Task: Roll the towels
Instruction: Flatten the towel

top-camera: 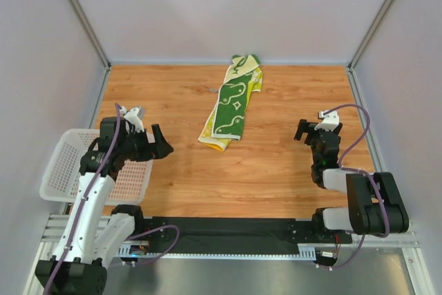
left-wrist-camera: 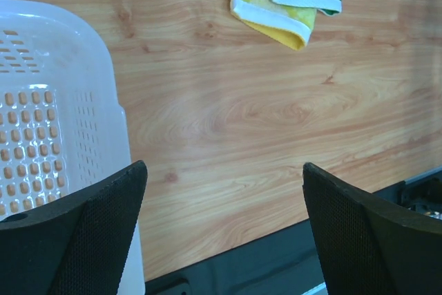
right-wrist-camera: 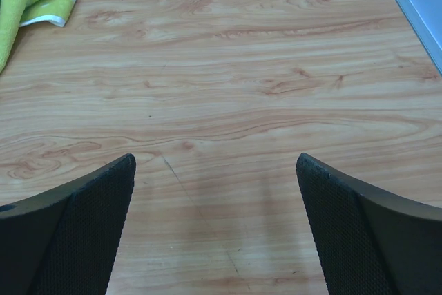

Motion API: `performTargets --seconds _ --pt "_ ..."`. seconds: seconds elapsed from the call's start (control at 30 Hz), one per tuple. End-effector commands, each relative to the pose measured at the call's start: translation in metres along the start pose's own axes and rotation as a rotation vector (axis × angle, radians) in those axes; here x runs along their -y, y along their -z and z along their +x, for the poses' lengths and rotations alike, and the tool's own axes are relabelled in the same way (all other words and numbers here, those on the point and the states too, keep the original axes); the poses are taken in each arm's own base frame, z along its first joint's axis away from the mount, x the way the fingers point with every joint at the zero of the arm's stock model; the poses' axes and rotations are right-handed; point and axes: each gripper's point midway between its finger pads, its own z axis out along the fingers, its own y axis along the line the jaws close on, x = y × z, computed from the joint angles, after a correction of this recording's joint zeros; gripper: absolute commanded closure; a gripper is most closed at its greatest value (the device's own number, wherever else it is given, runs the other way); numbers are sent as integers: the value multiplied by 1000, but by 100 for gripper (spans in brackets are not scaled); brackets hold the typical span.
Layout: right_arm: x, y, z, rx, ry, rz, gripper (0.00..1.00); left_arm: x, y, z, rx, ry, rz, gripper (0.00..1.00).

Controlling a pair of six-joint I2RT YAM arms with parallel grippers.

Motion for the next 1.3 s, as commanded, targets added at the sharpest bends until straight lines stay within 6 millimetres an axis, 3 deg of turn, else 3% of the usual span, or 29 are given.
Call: performTargets --seconds 0.0,0.17,0.33,0.43,0.6,0.73,0.83,0.9,0.93,0.97,1.0,1.03,1.07,1.1,1.17,1.2,1.23,1.27 --pt "4 -1 -10 41 -20 1 0 -4 1 -6 0 22 -39 0" --pt "4 -2 -10 39 -19 1 0 -6 -4 -2 -35 30 -40 0" --pt "4 -2 -10 38 -21 1 0 -16 -1 -11 -24 43 -124 0" --pt "3 -3 -9 36 -12 -5 0 -12 2 -23 9 8 -116 0" --pt "3 -3 -9 34 -15 -7 0 9 -5 -13 -11 3 30 0" --pt "3 -3 -10 39 -17 1 0 6 -4 -19 21 -7 16 0" --pt "-2 2 -15 58 18 17 0 11 -6 -18 23 -16 53 0" --pt "-11 4 -37 59 79 15 0 11 -6 -18 27 -17 50 0" --pt "-23 4 -44 19 108 10 0 10 -6 -17 23 -9 47 0" --pt "-34 0 -79 -9 92 8 0 10 -6 -17 21 -7 48 0" --pt "-45 0 -94 -30 92 -13 0 12 -7 -16 17 -8 58 0" --pt "-75 4 -117 -25 88 -102 0 13 -7 -17 18 -9 63 0" --pt "-94 13 -122 -92 23 -157 0 12 -8 -16 18 -8 63 0" --pt "-117 16 -186 1 -71 -235 0 12 -9 -16 16 -10 66 1" --pt "-146 24 -199 -50 -261 -343 0 11 -10 -16 16 -8 61 1" --pt "-166 16 -198 -106 -431 -383 0 10 -11 -17 19 -5 54 1" --pt "-194 21 -202 -145 -467 -499 0 9 -11 -18 21 -6 50 1" --pt "-206 19 -182 -274 -455 -480 0 8 -12 -18 23 -7 49 2"
